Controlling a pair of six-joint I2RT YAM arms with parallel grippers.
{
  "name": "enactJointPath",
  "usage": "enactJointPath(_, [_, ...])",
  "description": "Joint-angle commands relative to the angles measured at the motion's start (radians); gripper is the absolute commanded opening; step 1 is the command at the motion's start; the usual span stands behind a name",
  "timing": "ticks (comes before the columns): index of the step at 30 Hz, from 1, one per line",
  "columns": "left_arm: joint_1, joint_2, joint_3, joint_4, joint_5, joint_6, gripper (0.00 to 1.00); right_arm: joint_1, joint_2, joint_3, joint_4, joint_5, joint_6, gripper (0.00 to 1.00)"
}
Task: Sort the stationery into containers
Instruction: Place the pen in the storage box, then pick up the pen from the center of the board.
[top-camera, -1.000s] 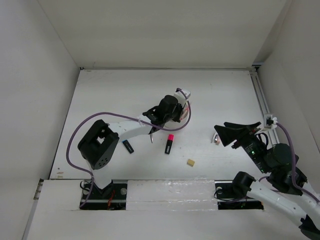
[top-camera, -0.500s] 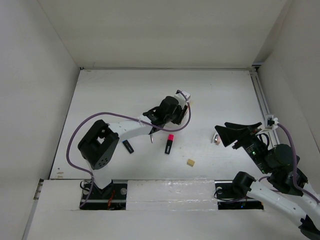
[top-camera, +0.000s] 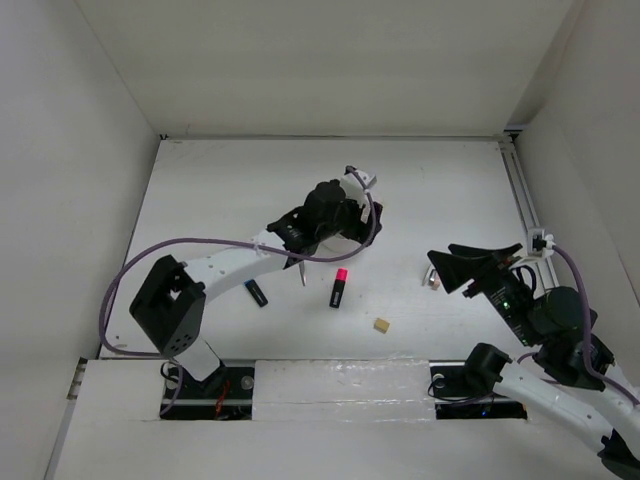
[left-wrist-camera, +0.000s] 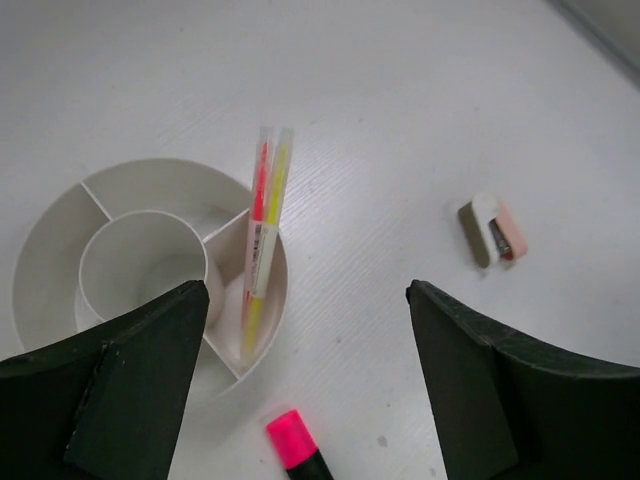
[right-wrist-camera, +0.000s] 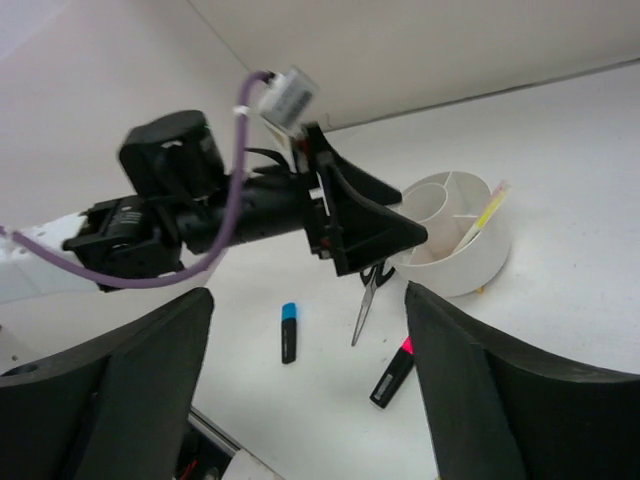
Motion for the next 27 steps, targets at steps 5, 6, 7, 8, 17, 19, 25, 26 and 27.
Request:
enactJointPath(5, [-0.002, -0.154, 0.102, 0.001, 0.046, -0.091, 1.0, -0.006, 0.067, 0.015, -0.007, 0.061, -0.007, 1.0])
enactJointPath(6, [-0.002, -0.165, 0.136, -0.027, -0.014, -0.105, 1.0, -0.006, 0.087, 0.032, -0.056, 0.08, 0.005, 1.0])
enactJointPath(7, [-0.002, -0.165, 0.154, -0.099, -0.055, -0.154, 1.0, -0.006, 0.108, 0.041, -0.088, 0.125, 0.016, 1.0])
enactJointPath(8, [-0.002, -0.174, 0.174, -0.137, -0.103, -0.183, 1.0, -0.006, 0.136, 0.052, -0.122, 0.15, 0.03, 1.0])
enactJointPath(17, [0.07, -0.367, 0.156, -0.484, -0.545, -0.432, 1.0, -0.006, 0.358, 0.07, -0.352, 0.266, 0.229, 1.0])
enactJointPath(19, [0.081, -0.407, 0.129, -0.559, -0.597, -0.473, 1.0, -0.015, 0.369, 0.046, -0.331, 0.23, 0.229, 1.0])
enactJointPath(25, [0.265, -0.478, 0.029, -0.696, -0.511, -0.592, 1.0, -0.015, 0.417, 0.023, -0.291, 0.206, 0.231, 1.0])
enactJointPath(26, [0.284, -0.49, 0.015, -0.714, -0.501, -0.592, 1.0, -0.015, 0.432, 0.032, -0.306, 0.206, 0.24, 1.0])
enactJointPath(27, [0.297, -0.501, -0.006, -0.73, -0.5, -0.592, 1.0, -0.015, 0.443, 0.032, -0.315, 0.216, 0.249, 1.0])
